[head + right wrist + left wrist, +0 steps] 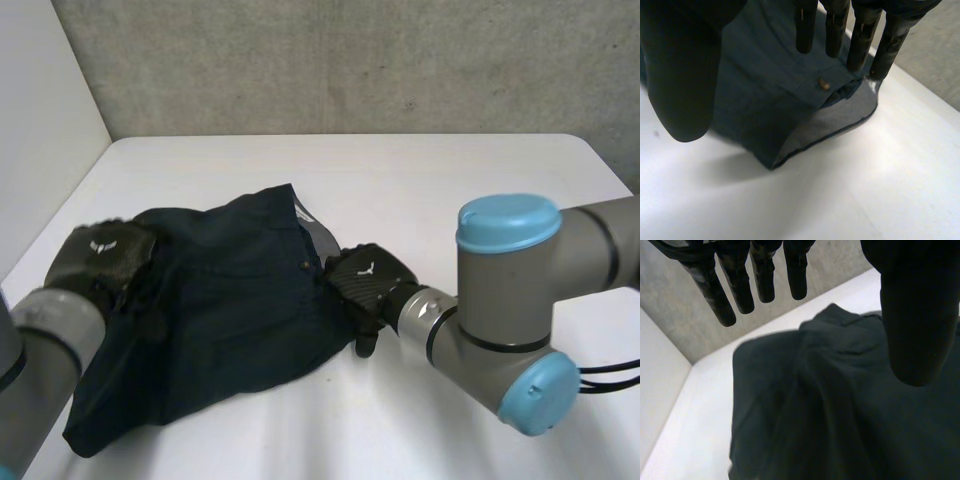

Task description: Fold the shorts.

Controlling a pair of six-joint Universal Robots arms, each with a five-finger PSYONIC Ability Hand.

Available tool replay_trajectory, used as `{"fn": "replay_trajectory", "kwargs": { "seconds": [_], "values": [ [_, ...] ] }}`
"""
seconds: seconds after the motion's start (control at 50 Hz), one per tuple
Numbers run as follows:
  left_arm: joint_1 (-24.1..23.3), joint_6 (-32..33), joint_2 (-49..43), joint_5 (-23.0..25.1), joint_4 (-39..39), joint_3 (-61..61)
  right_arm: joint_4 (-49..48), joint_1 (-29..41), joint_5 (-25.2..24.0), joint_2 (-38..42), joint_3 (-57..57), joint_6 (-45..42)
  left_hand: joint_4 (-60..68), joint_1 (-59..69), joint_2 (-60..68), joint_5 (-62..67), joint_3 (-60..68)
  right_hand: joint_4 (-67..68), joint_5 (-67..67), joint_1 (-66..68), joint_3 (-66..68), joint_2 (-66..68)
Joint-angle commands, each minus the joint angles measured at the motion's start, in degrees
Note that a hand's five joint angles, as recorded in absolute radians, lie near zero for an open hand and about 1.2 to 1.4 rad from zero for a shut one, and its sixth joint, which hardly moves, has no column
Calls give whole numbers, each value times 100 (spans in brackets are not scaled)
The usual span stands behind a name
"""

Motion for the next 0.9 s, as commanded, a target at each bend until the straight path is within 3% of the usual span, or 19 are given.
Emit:
{"fn": "replay_trajectory", "kwargs": {
  "seconds": [0.02, 0.14, 0.44, 0.58, 0.7, 0.9],
  "values": [
    [149, -83, 517, 13, -271, -723, -58, 11, -92, 527, -104, -403, 8, -53, 16, 71, -12, 722, 727, 1027, 725, 719],
    [289, -74, 754, 30, -464, -1154, -93, 3, -83, 616, -271, -333, 41, -20, 50, 105, 22, 1545, 1550, 1850, 1549, 1543],
    [659, -57, 921, 65, -464, -1769, -296, 108, -83, 976, -631, -227, 125, 65, 134, 189, 106, 2152, 2157, 2456, 2155, 2149],
    [826, 163, 904, 74, -289, -1963, -296, 117, -92, 1038, -886, 1, 209, 149, 218, 273, 190, 3346, 3350, 3650, 3349, 3343],
    [843, 356, 877, 74, 133, -2139, -296, 108, -302, 1160, -1193, 431, 327, 266, 336, 391, 307, 6330, 6335, 6634, 6333, 6327],
    [852, 541, 465, 74, 546, -2218, -243, 99, -224, 1143, -1423, 1170, 546, 485, 555, 610, 526, 6335, 6340, 6639, 6338, 6332]
  ]
}}
